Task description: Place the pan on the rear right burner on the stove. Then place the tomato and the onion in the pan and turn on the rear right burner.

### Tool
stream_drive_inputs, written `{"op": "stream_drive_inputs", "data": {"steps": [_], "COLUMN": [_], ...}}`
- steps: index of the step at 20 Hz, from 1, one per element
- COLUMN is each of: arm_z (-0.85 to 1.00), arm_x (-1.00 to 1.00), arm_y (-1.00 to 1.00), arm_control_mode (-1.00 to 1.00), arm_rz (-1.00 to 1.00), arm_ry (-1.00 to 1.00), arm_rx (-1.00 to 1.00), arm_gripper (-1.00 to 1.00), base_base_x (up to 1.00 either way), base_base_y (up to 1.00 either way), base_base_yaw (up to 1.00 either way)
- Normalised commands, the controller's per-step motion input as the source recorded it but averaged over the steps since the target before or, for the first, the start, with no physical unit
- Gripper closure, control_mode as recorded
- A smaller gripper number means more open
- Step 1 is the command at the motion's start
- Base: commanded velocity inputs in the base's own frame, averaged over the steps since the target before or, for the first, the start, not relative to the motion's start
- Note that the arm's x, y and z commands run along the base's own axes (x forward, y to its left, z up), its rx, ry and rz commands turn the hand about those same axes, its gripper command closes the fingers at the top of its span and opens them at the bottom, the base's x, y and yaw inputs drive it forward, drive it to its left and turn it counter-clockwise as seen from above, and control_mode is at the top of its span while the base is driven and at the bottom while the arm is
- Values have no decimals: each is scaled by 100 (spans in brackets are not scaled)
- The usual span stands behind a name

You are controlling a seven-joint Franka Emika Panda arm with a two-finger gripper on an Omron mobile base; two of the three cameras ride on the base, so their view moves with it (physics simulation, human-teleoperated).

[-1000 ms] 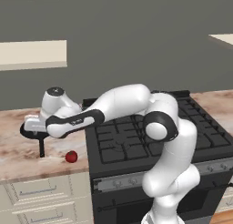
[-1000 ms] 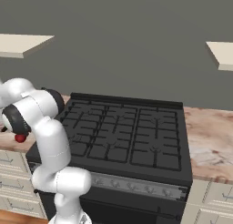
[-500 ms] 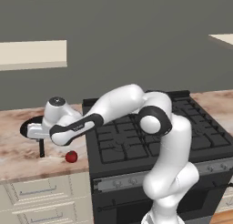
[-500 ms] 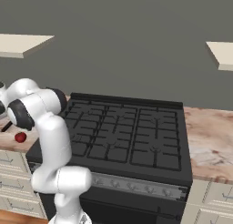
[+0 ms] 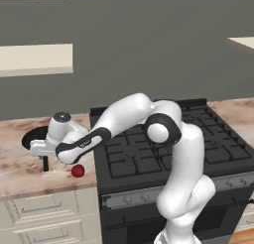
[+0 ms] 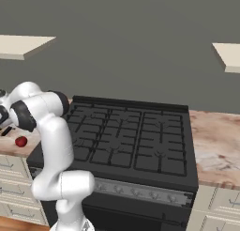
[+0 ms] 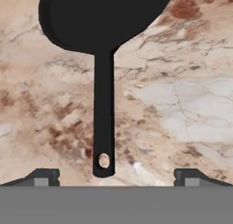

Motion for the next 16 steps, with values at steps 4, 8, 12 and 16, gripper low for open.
{"op": "stream_drive_inputs", "data": {"steps": [4, 8, 12, 16], "arm_z": [-1, -3, -9, -15], "arm_x": [25, 22, 10, 1], "arm_y": [4, 7, 17, 23], "arm_control_mode": [-100, -100, -100, -100], "arm_rz": [0, 0, 0, 0], "arm_ry": [3, 8, 8, 6], "arm_rx": [0, 0, 0, 0], "arm_gripper": [-100, -100, -100, -100], "base_base_x": [0, 0, 0, 0], "base_base_y": [0, 0, 0, 0], "base_base_yaw": [0, 0, 0, 0]}}
